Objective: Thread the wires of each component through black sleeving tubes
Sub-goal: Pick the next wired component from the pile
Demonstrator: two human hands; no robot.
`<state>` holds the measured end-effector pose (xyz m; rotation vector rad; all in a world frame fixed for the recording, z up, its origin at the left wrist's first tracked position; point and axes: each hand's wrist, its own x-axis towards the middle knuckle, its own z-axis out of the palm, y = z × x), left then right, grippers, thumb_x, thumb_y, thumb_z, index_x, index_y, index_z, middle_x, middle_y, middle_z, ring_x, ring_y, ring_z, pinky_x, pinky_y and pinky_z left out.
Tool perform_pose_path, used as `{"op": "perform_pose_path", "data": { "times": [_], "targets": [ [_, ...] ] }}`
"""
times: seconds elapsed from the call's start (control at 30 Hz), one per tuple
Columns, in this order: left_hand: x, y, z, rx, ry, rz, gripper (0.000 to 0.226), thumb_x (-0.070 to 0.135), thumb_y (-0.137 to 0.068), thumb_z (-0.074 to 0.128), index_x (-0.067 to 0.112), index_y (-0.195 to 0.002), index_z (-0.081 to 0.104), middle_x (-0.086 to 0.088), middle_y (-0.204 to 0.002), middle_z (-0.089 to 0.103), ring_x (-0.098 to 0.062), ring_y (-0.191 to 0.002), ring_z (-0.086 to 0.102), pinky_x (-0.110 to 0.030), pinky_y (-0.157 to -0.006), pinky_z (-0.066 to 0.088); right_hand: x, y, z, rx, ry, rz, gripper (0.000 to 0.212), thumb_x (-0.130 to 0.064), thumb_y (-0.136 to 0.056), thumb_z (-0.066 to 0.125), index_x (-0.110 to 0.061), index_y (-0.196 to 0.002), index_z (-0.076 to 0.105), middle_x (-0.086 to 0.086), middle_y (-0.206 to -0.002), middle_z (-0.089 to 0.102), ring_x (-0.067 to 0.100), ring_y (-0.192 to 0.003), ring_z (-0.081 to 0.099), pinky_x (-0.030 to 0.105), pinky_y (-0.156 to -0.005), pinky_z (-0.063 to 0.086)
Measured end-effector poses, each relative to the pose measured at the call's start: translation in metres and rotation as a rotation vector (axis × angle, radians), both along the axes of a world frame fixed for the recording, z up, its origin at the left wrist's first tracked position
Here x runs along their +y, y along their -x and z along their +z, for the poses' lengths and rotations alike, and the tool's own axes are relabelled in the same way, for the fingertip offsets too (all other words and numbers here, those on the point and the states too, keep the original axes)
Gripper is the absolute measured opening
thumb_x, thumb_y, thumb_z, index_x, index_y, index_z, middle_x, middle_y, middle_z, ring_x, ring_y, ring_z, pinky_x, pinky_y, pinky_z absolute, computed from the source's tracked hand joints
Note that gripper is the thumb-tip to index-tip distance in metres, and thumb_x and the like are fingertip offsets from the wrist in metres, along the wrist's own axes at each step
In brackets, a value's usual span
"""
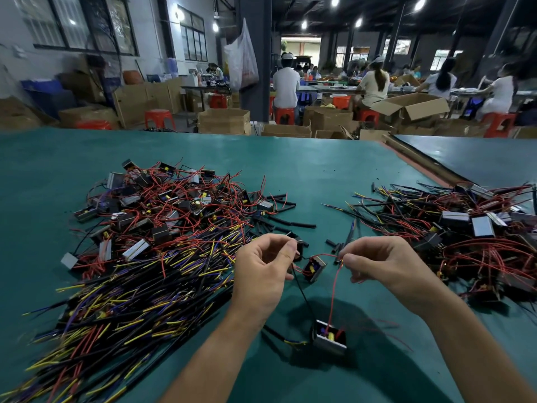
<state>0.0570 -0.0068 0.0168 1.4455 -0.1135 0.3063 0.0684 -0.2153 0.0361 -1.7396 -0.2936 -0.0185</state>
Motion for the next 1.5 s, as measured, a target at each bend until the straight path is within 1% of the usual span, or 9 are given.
{"op": "perform_pose_path", "data": {
  "times": [0.2, 0.5, 0.67, 0.77, 0.97, 1.1, 1.2, 1.33, 1.5],
  "targets": [
    [-0.003, 0.002, 0.001, 0.107, 0.087, -0.152, 0.01, 0.009, -0.089, 0.067, 0.012, -0.08, 0.07, -0.003, -0.07, 0.066, -0.008, -0.055, 0.059, -0.021, -0.048, 0.051, 0.001, 0.006, 0.003, 0.042, -0.077, 0.183, 0.012, -0.005, -0.068, 0.074, -0.006, -0.079, 0.077, 0.011, -0.069, 0.07, 0.019, -0.058, 0.064, 0.025, -0.061, 0.055],
    [-0.002, 0.005, 0.004, 0.114, -0.062, -0.267, 0.011, 0.015, -0.074, 0.081, 0.013, -0.084, 0.076, 0.0, -0.07, 0.07, -0.007, -0.06, 0.061, -0.022, -0.052, 0.052, 0.005, 0.005, 0.002, -0.002, -0.056, 0.173, 0.013, -0.012, -0.07, 0.072, -0.017, -0.078, 0.079, 0.003, -0.07, 0.072, 0.012, -0.061, 0.064, 0.023, -0.062, 0.056],
    [-0.004, 0.006, 0.003, 0.053, -0.134, -0.271, 0.022, 0.001, -0.073, 0.081, 0.017, -0.086, 0.077, 0.007, -0.069, 0.067, -0.005, -0.057, 0.051, -0.017, -0.052, 0.043, 0.01, 0.006, 0.002, -0.045, -0.073, 0.126, 0.01, -0.002, -0.077, 0.069, -0.007, -0.081, 0.076, 0.01, -0.094, 0.074, 0.012, -0.07, 0.068, 0.021, -0.061, 0.055],
    [-0.006, 0.005, 0.001, 0.019, -0.152, -0.238, 0.027, 0.0, -0.074, 0.08, 0.019, -0.092, 0.076, 0.012, -0.068, 0.065, -0.003, -0.057, 0.052, -0.016, -0.054, 0.043, 0.011, 0.006, 0.0, -0.082, -0.009, 0.103, 0.013, 0.005, -0.084, 0.065, -0.002, -0.087, 0.075, 0.019, -0.083, 0.073, 0.015, -0.071, 0.068, 0.022, -0.062, 0.055],
    [-0.006, 0.004, -0.002, 0.007, -0.183, -0.197, 0.015, 0.006, -0.083, 0.073, 0.021, -0.082, 0.078, 0.01, -0.057, 0.064, -0.009, -0.054, 0.049, -0.016, -0.048, 0.037, 0.012, 0.006, 0.002, -0.112, -0.007, 0.068, 0.012, 0.004, -0.086, 0.064, 0.0, -0.084, 0.074, 0.01, -0.066, 0.071, 0.009, -0.06, 0.065, 0.015, -0.056, 0.049],
    [-0.007, 0.004, 0.0, -0.035, -0.16, -0.157, 0.014, 0.008, -0.087, 0.069, 0.017, -0.083, 0.078, 0.011, -0.071, 0.07, 0.002, -0.057, 0.058, -0.01, -0.052, 0.042, 0.013, 0.007, 0.003, -0.125, -0.016, 0.031, 0.013, 0.007, -0.087, 0.062, 0.001, -0.08, 0.072, 0.004, -0.061, 0.07, 0.005, -0.054, 0.063, 0.011, -0.05, 0.045],
    [-0.007, 0.004, 0.001, -0.068, -0.193, -0.141, 0.014, 0.011, -0.089, 0.066, 0.015, -0.084, 0.078, 0.01, -0.081, 0.071, 0.004, -0.062, 0.059, -0.01, -0.055, 0.043, 0.013, 0.006, 0.002, -0.12, 0.0, 0.038, 0.015, 0.008, -0.087, 0.062, 0.0, -0.078, 0.071, 0.006, -0.064, 0.07, 0.01, -0.059, 0.064, 0.017, -0.055, 0.051],
    [-0.008, 0.006, 0.001, -0.082, -0.18, -0.184, 0.019, 0.008, -0.092, 0.062, 0.017, -0.084, 0.077, 0.014, -0.069, 0.072, 0.006, -0.06, 0.061, -0.007, -0.054, 0.043, 0.013, 0.006, 0.0, -0.097, 0.032, 0.094, 0.015, 0.004, -0.088, 0.061, -0.001, -0.076, 0.069, 0.009, -0.069, 0.07, 0.015, -0.064, 0.066, 0.026, -0.063, 0.056],
    [-0.01, 0.007, 0.001, -0.092, -0.188, -0.206, 0.018, 0.007, -0.092, 0.063, 0.015, -0.084, 0.077, 0.011, -0.074, 0.074, 0.003, -0.064, 0.063, -0.01, -0.058, 0.045, 0.015, 0.005, -0.001, -0.102, 0.123, 0.143, 0.014, 0.001, -0.09, 0.061, -0.003, -0.078, 0.067, 0.004, -0.068, 0.069, 0.014, -0.065, 0.066, 0.028, -0.065, 0.057]
  ]
}}
